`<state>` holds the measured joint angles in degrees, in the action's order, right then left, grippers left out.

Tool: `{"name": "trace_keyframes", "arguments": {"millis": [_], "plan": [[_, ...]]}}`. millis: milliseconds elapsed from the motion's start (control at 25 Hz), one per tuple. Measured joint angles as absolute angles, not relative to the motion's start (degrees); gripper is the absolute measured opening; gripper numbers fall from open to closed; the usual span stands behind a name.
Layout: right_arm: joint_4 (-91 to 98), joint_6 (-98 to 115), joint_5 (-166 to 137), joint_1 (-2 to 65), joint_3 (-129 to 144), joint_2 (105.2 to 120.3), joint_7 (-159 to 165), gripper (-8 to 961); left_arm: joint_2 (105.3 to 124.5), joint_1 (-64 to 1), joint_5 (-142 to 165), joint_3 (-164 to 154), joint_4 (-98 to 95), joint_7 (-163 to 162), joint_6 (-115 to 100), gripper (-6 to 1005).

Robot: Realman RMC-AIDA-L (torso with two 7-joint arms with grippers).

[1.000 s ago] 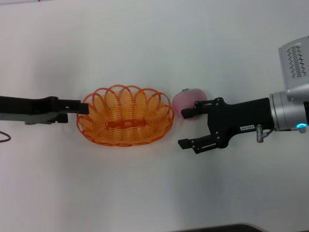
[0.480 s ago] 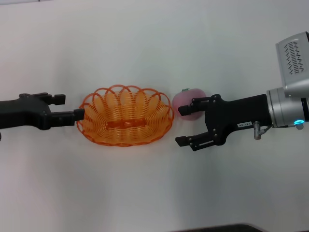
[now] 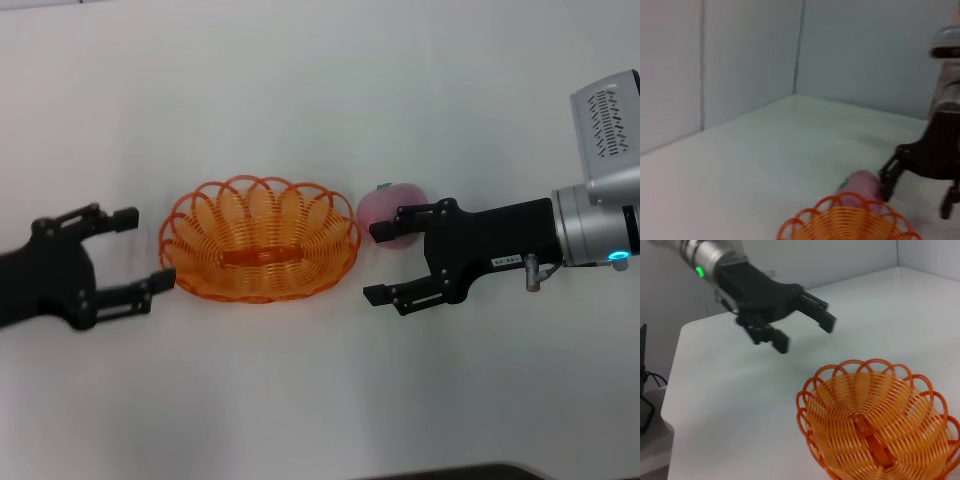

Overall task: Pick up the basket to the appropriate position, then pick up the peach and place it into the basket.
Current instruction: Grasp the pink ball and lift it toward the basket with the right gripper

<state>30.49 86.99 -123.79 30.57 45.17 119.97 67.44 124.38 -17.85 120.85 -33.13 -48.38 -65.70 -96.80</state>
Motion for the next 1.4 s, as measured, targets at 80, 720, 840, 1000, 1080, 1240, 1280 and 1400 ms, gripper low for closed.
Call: {"name": "trace_keyframes", "arguments": {"millis": [80,720,840,1000,1080,1240,1280,1400], "plan": [[30.49,87.07,-123.8,30.51,45.17,119.96,67.43,862,124.5,-15.95,119.68,-32.06,-47.55,-61.88,-98.69,842],[31.23,88.07,-123.96,29.51,45.13,119.73,67.05,858,124.63,-10.48,124.83,-30.23,-43.47,-56.37,-101.1,838],[33.89,90.82,-123.85,28.32,44.62,119.63,67.63,858,124.63,-10.54,124.85,-30.23,-43.43,-56.31,-101.01,838],[39.64,94.02,-123.73,26.6,44.2,119.59,72.08,857,124.63,-10.69,124.31,-30.18,-43.46,-56.27,-101.2,837],[42.01,95.54,-123.8,26.24,43.92,119.51,74.64,856,124.63,-10.85,124.22,-30.15,-43.46,-56.26,-101.2,837],[46.71,97.28,-124.5,26.11,43.85,119.45,79.29,855,124.63,-11.1,124.2,-30.14,-43.41,-56.24,-100.96,836],[47.86,97.46,-124.82,26.1,44.04,119.45,80.5,855,124.63,-11.11,124.2,-30.14,-43.41,-56.23,-100.95,836],[51.57,98.84,-127.18,26.85,44.28,119.44,85.23,854,124.63,-11.18,124.18,-30.14,-43.4,-56.22,-100.95,835]]}}
